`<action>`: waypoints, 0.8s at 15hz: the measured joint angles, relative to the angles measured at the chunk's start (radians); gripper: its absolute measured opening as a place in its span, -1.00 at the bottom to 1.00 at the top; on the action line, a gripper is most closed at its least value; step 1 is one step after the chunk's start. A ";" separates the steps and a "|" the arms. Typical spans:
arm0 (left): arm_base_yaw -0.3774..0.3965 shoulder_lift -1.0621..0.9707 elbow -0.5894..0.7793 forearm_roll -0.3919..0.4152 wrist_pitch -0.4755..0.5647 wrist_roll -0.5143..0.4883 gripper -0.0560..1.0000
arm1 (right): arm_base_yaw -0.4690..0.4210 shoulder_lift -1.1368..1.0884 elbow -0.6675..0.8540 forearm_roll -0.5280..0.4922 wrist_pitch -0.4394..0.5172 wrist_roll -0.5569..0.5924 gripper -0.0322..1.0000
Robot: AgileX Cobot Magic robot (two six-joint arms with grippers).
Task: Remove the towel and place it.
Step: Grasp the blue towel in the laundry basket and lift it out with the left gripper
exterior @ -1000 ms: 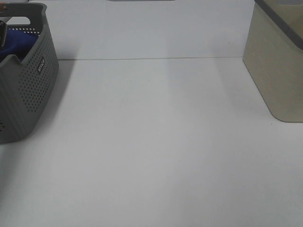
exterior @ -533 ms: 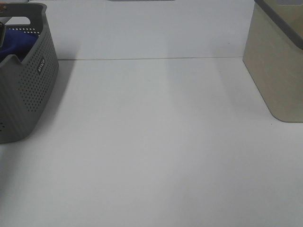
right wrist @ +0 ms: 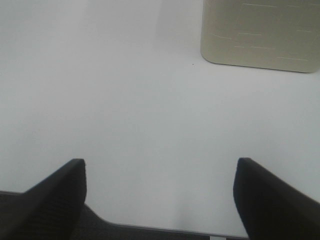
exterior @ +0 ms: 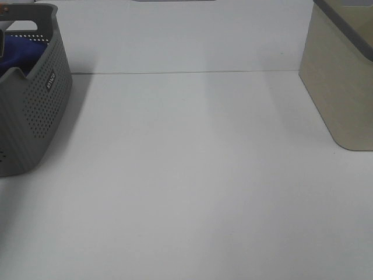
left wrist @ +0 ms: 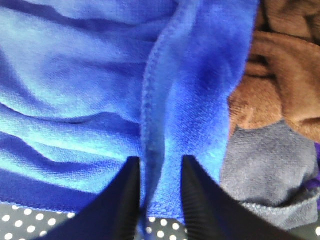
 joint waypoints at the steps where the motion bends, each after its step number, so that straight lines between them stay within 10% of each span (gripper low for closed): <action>1: 0.000 0.000 0.000 0.003 0.000 0.014 -0.61 | 0.000 0.000 0.000 0.000 0.000 0.000 0.59; 3: 0.000 0.000 0.000 0.030 0.001 0.038 -0.89 | 0.000 0.000 0.000 0.000 0.000 0.000 0.59; 12: 0.000 -0.154 -0.042 0.067 0.085 -0.096 -0.89 | 0.000 0.000 0.000 0.000 0.000 0.000 0.59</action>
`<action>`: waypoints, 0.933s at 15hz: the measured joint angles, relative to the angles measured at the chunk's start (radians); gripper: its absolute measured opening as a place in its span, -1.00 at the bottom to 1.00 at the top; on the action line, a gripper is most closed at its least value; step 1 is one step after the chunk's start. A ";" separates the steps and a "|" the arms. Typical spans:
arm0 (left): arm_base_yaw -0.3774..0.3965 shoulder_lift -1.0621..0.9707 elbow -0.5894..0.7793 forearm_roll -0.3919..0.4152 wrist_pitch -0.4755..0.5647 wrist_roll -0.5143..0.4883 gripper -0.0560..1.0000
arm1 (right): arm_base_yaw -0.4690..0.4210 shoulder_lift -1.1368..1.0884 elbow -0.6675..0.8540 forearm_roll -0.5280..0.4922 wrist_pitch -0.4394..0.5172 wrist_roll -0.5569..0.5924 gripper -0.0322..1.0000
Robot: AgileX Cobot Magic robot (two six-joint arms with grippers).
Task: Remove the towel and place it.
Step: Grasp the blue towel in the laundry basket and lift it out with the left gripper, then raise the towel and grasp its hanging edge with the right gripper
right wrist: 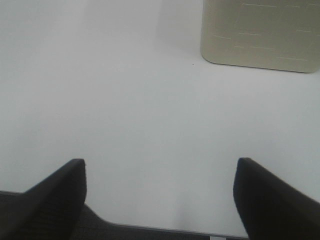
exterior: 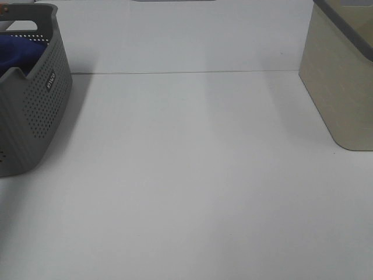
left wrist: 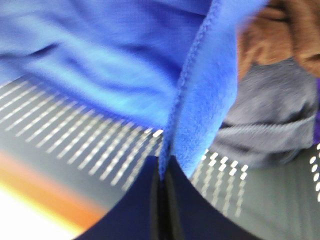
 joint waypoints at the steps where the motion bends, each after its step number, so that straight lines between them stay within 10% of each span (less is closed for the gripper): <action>1: 0.000 -0.039 -0.003 0.000 0.001 -0.020 -0.89 | 0.000 0.000 0.000 0.000 0.000 0.000 0.59; 14: -0.279 -0.482 -0.006 0.139 -0.122 -0.102 -0.89 | 0.000 0.036 -0.007 0.110 -0.030 -0.054 0.59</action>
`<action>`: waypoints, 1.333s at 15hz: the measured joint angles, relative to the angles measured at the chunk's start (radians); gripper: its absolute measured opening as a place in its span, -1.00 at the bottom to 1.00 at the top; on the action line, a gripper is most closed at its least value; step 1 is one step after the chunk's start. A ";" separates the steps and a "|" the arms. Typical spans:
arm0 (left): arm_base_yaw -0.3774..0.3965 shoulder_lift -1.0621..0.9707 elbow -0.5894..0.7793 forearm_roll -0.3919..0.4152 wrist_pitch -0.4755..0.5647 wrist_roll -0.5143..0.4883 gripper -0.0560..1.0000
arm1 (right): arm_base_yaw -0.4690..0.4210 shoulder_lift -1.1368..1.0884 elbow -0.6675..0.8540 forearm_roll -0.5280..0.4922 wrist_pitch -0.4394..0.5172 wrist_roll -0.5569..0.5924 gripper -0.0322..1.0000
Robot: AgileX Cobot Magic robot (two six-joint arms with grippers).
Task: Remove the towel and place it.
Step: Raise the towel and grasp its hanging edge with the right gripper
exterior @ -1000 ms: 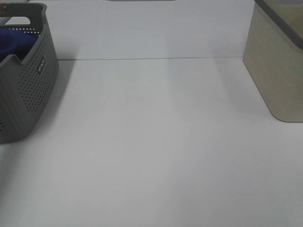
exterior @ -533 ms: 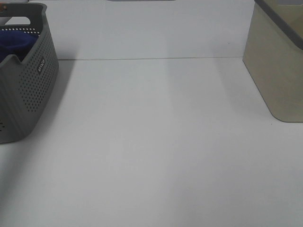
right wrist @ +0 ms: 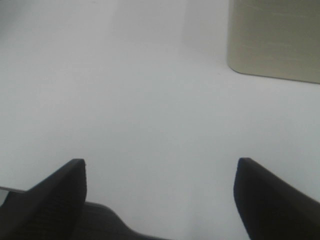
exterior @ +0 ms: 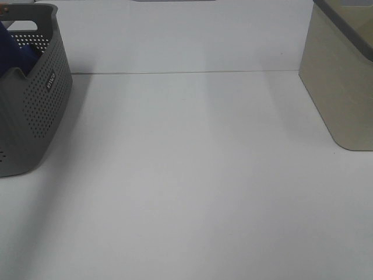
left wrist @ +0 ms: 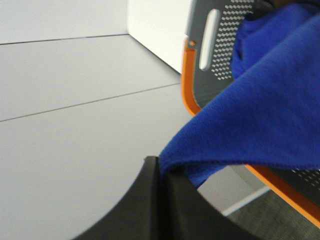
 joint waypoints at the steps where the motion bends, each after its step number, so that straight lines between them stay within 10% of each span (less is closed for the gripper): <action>1: -0.026 -0.012 -0.001 0.026 -0.035 -0.021 -0.89 | 0.000 0.042 -0.006 0.070 -0.054 -0.060 0.59; 7: -0.267 -0.020 -0.002 0.158 -0.205 -0.088 -0.89 | 0.000 0.482 -0.012 0.712 -0.287 -0.740 0.59; 13: -0.443 0.040 -0.022 0.176 -0.309 -0.128 -0.89 | 0.000 0.914 -0.062 1.291 -0.183 -1.357 0.59; 20: -0.483 0.206 -0.181 0.170 -0.293 -0.319 -0.89 | 0.119 1.311 -0.336 1.354 -0.138 -1.467 0.59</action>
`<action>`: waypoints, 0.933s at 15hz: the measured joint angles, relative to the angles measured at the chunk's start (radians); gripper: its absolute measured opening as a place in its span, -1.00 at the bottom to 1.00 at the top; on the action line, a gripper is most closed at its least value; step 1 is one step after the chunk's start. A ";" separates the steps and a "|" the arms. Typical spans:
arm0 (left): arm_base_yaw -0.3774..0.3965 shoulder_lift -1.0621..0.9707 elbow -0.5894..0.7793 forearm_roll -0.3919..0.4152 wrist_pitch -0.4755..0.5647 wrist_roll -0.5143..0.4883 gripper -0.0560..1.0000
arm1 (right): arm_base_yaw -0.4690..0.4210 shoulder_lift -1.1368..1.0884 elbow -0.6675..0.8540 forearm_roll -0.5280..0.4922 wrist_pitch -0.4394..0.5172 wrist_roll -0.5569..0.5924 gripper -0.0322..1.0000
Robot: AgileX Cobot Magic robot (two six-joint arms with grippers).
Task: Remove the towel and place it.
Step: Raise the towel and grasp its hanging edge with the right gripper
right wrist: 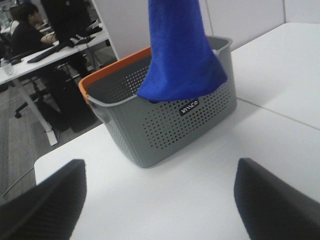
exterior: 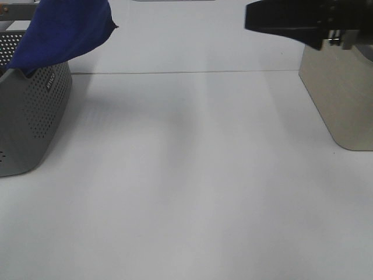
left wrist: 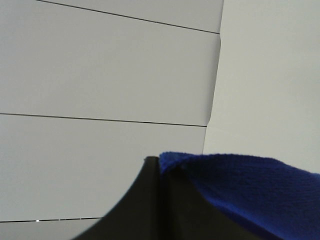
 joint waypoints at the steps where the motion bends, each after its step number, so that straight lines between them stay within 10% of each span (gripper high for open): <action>1: 0.000 0.000 -0.003 -0.004 -0.005 -0.023 -0.89 | 0.126 0.114 -0.084 -0.011 -0.056 -0.022 0.59; 14: -0.067 0.000 -0.003 -0.030 -0.031 -0.033 -0.89 | 0.217 0.595 -0.486 0.013 0.076 -0.054 0.59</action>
